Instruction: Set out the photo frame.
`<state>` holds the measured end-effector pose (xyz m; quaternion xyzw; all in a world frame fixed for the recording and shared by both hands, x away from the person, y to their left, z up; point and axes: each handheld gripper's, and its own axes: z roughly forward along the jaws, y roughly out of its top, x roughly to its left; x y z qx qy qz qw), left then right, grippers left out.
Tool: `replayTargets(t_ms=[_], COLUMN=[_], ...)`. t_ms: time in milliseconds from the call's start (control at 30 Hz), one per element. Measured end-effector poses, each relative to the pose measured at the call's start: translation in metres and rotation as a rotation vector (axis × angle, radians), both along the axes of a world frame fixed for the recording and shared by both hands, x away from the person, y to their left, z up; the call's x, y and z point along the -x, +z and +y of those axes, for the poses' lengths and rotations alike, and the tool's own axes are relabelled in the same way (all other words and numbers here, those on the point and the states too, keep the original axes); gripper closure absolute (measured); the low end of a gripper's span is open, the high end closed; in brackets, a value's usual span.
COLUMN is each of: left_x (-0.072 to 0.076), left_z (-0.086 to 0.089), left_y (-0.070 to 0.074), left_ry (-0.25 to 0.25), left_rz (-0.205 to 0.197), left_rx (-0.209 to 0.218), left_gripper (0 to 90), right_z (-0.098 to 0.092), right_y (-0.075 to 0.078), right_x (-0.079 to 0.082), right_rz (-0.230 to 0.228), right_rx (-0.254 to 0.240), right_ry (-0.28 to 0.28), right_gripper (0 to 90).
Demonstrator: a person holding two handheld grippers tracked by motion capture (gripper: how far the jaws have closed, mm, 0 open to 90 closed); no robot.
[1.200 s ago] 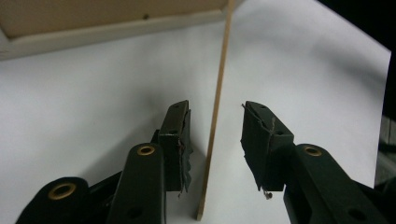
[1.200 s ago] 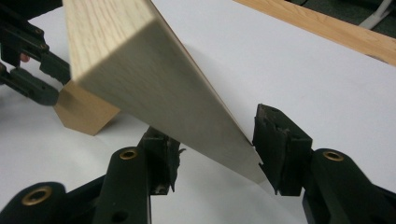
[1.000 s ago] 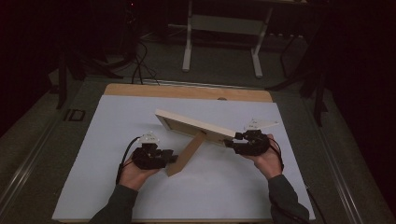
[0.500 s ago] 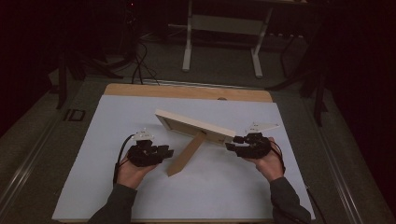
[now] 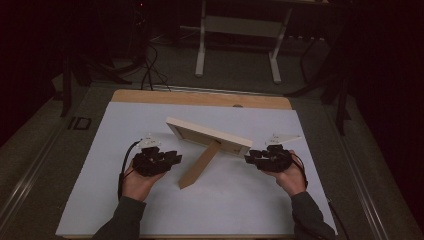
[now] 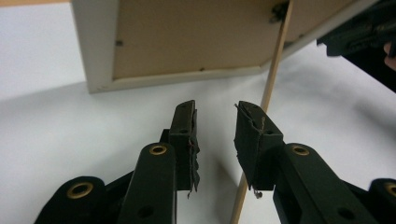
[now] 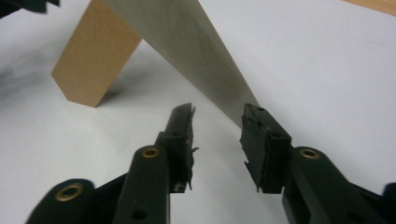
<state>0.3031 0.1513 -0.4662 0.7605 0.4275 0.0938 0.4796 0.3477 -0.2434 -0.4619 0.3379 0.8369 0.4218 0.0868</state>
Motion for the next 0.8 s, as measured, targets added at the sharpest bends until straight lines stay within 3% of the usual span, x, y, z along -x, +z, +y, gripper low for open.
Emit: replayTargets(t_ms=[167,400,633,800], left_x=[0.000,-0.004,-0.015,-0.024], left_z=[0.005,0.005,-0.004,-0.011], left_y=[0.010,0.022,0.029,0.031], left_ry=[0.038,0.044,0.052,0.066], left_rz=[-0.021,-0.044,-0.075,-0.086], left_rx=[0.029,0.020,-0.032,-0.049], left_gripper=[74.1,74.8,77.1,84.7], right_z=[-0.009,-0.013,-0.008,-0.005], right_y=[-0.003,-0.009,-0.011,-0.015], right_x=[-0.001,-0.004,-0.010,-0.014], right_rz=[-0.006,-0.024,-0.039,-0.028], right_rx=[0.002,-0.028,-0.059,-0.075], right_ry=[-0.053,-0.149,-0.198,-0.209], right_gripper=[75.7,89.3,90.0,90.0])
